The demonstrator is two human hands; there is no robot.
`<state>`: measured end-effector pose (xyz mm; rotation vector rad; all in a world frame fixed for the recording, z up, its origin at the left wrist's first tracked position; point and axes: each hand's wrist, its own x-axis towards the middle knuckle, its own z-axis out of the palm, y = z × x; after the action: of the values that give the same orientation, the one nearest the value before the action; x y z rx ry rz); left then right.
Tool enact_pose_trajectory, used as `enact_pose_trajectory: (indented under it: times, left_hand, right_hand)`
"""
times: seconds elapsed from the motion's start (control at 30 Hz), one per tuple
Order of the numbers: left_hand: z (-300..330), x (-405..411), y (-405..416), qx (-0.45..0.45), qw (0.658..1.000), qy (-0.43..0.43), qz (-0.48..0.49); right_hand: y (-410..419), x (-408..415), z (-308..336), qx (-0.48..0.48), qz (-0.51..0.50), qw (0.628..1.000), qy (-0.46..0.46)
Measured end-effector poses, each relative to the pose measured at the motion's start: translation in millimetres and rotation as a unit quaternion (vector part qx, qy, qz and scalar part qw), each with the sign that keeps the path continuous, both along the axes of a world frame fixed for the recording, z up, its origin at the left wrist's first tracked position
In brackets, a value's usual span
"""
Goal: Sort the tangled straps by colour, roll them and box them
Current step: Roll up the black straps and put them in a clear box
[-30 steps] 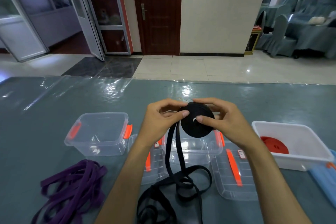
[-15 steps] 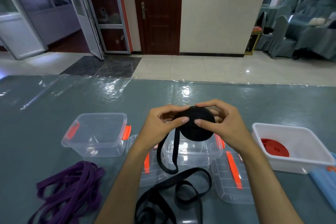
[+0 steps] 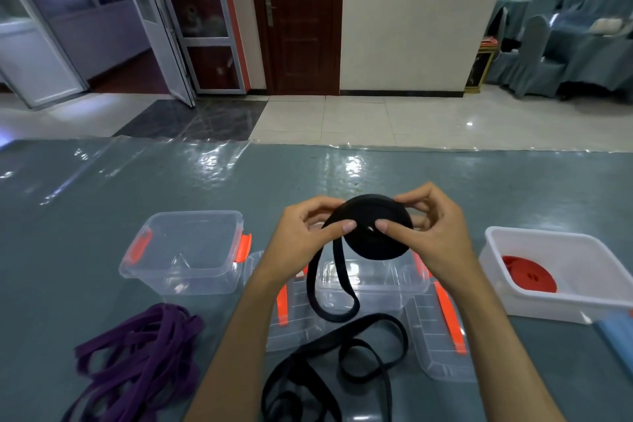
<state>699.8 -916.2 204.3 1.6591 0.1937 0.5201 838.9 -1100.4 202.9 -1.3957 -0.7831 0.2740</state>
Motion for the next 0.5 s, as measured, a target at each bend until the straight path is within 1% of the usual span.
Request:
enact_pose_trajectory:
  times: [0.1, 0.17, 0.27, 0.4, 0.47, 0.5]
  left_hand:
    - [1, 1, 7, 0.007, 1.0, -0.004, -0.002]
    - [-1, 4, 9, -0.006, 1.0, -0.011, -0.004]
    - [-7, 10, 12, -0.031, 0.999, -0.024, -0.013]
    - [-13, 18, 10, -0.002, 0.999, -0.043, 0.001]
    - [-15, 21, 11, 0.0, 0.999, -0.05, 0.013]
    - [-17, 22, 12, 0.0, 0.998, -0.052, 0.018]
  right_hand:
    - [5, 0, -4, -0.028, 0.067, 0.997, 0.02]
    - [6, 1, -4, -0.047, 0.102, 0.993, 0.018]
    - [10, 2, -3, -0.065, 0.086, 0.994, -0.021]
    - [18, 5, -6, -0.053, 0.04, 0.997, -0.043]
    - [19, 9, -8, -0.064, 0.043, 0.996, -0.047]
    - [18, 11, -9, -0.075, 0.064, 0.994, -0.037]
